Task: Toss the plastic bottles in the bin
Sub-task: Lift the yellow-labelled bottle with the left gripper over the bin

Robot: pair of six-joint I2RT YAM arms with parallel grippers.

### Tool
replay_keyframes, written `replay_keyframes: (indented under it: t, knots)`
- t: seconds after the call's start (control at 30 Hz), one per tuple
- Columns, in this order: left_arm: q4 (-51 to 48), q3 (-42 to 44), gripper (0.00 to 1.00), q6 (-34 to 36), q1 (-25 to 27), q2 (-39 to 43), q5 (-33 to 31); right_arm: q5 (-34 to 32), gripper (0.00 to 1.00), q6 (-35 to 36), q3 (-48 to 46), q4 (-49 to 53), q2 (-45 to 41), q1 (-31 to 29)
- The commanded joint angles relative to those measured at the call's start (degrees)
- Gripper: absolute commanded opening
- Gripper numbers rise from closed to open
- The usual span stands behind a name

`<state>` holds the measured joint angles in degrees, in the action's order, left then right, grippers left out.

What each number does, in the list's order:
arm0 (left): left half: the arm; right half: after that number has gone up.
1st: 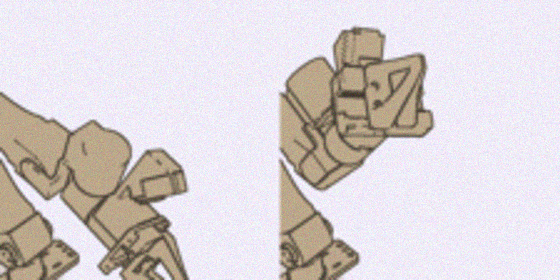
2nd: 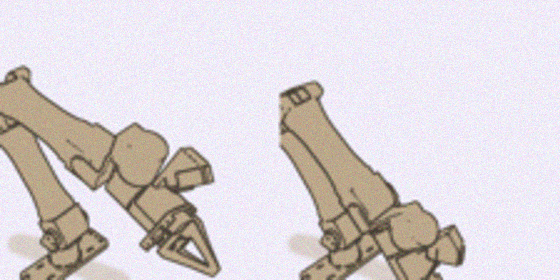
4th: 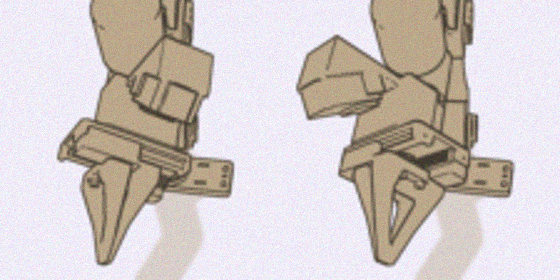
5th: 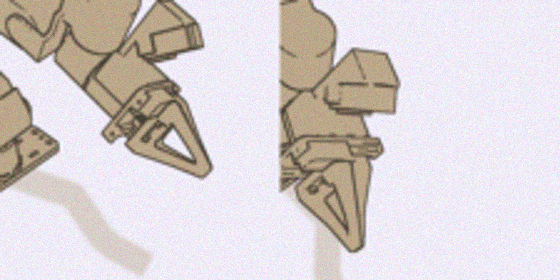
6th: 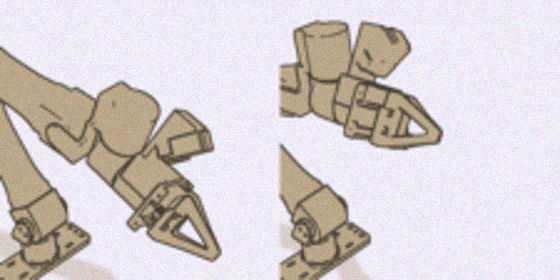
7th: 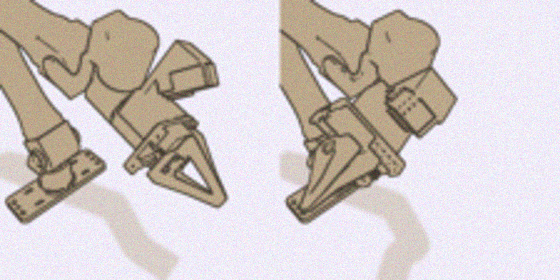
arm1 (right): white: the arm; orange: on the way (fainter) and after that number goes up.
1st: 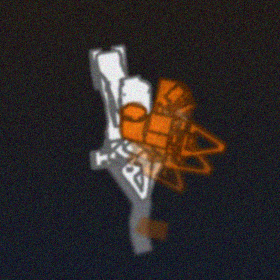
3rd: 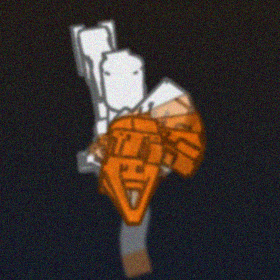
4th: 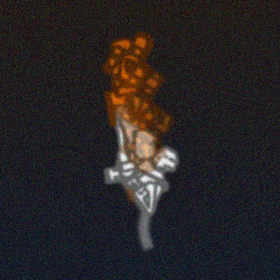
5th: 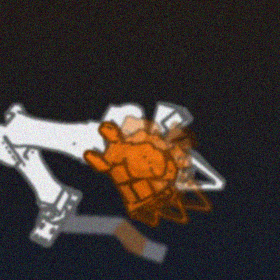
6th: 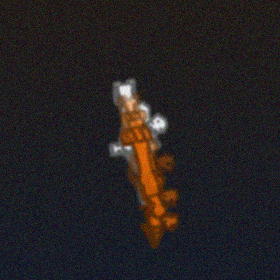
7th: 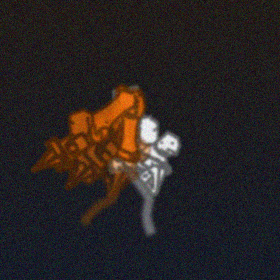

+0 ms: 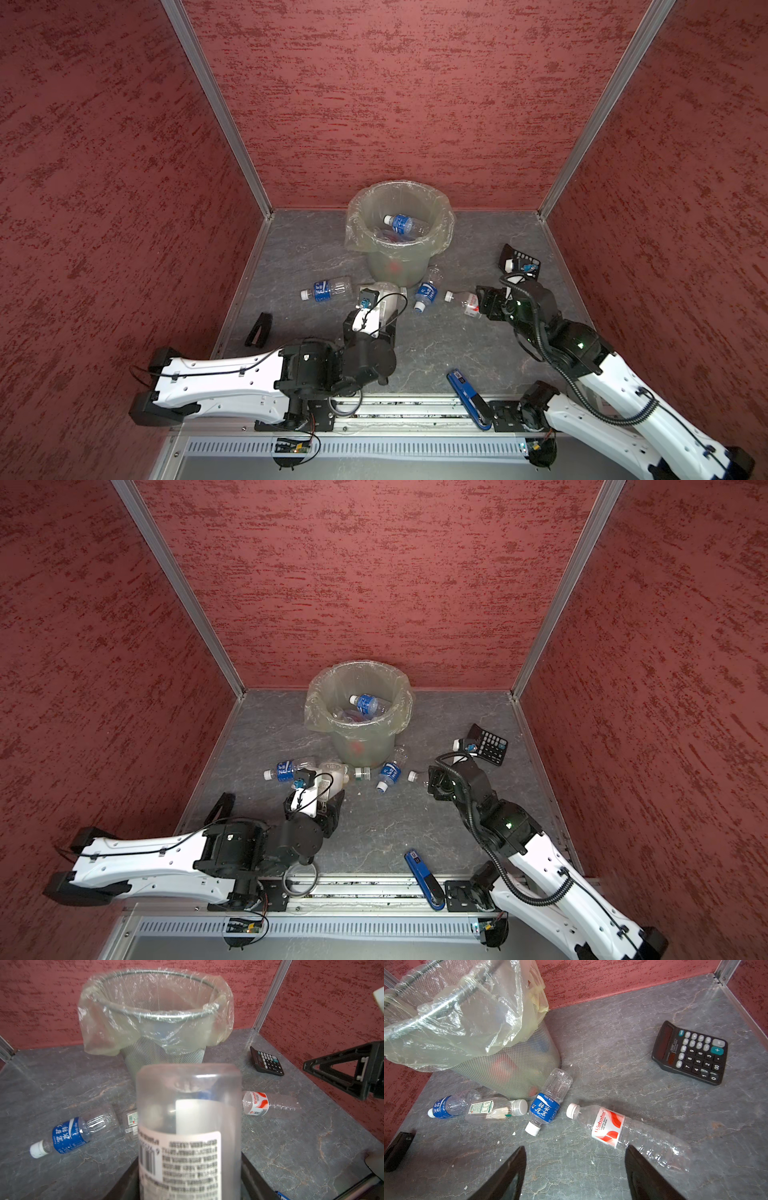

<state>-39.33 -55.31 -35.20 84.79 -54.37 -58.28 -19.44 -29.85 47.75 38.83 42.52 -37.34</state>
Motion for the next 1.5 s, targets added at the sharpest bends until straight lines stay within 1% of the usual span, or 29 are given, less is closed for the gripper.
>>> replay_keyframes:
  t: [0.0,0.07,0.2,0.3,0.47,0.73,0.8,0.87,0.9,1.0,1.07,1.1,1.13,1.17,1.2,1.23,1.3,1.47]
  knots:
    - [4.5,-2.4,0.35,8.7,0.2,0.7,-4.9,1.0,0.76,-1.3,-1.3,-1.2,-0.5,0.0]
    - [7.9,-3.2,0.35,13.2,-0.3,1.1,-5.2,1.7,0.76,-1.4,-1.7,-1.7,-0.5,0.0]
    - [12.1,-4.9,0.36,19.4,-3.8,2.3,-1.6,3.5,0.76,-1.5,-3.0,-2.6,-0.2,0.0]
    - [13.0,-6.2,0.36,21.4,-6.9,2.9,1.6,4.7,0.77,-1.6,-4.2,-3.2,-0.1,0.0]
    - [15.2,-7.7,0.36,24.9,-10.6,2.9,5.6,7.2,0.79,-2.2,-6.7,-4.6,0.0,0.1]
    - [18.8,-11.7,0.37,28.8,-17.0,0.4,12.8,7.7,0.81,-2.5,-8.4,-4.9,-0.1,0.0]
    - [20.8,-12.9,0.37,30.1,-19.4,-1.0,15.3,7.6,0.81,-2.6,-8.3,-5.0,-0.2,0.0]
    - [22.7,-14.7,0.37,30.6,-23.3,-3.2,19.9,7.6,0.81,-2.7,-8.1,-4.9,-0.3,0.0]
    - [23.3,-15.7,0.37,30.5,-25.6,-4.8,22.6,7.7,0.81,-2.7,-8.0,-4.9,-0.2,0.0]
    - [24.9,-21.2,0.38,29.6,-35.0,-12.3,32.8,7.7,0.81,-2.8,-7.9,-4.9,-0.4,0.1]
    - [25.6,-27.4,0.43,28.7,-41.8,-20.1,40.3,7.9,0.81,-3.0,-7.7,-5.0,-0.4,0.0]
    - [25.3,-30.5,0.49,28.2,-44.3,-23.8,43.3,8.1,0.81,-3.1,-7.5,-5.0,-0.2,0.0]
    - [24.0,-35.1,0.61,27.4,-46.4,-27.9,46.0,8.1,0.81,-3.1,-7.4,-4.8,-0.2,-0.1]
    - [22.3,-39.8,0.80,27.0,-47.7,-31.6,47.8,8.0,0.81,-3.2,-7.0,-4.4,-0.3,-0.1]
    - [20.4,-43.5,0.95,26.7,-48.2,-34.2,47.9,7.8,0.81,-3.2,-6.7,-3.9,-0.5,-0.1]
    - [19.0,-46.3,1.00,26.8,-48.3,-36.2,47.8,7.4,0.81,-3.3,-6.3,-3.1,-1.0,-0.1]
    - [19.8,-47.7,1.00,27.5,-48.4,-36.9,46.7,6.6,0.82,-3.4,-6.3,-1.9,-2.4,-0.1]
    - [22.0,-46.9,1.00,28.0,-49.1,-33.3,47.2,6.7,0.82,-3.7,-6.8,-1.2,-3.8,-0.1]
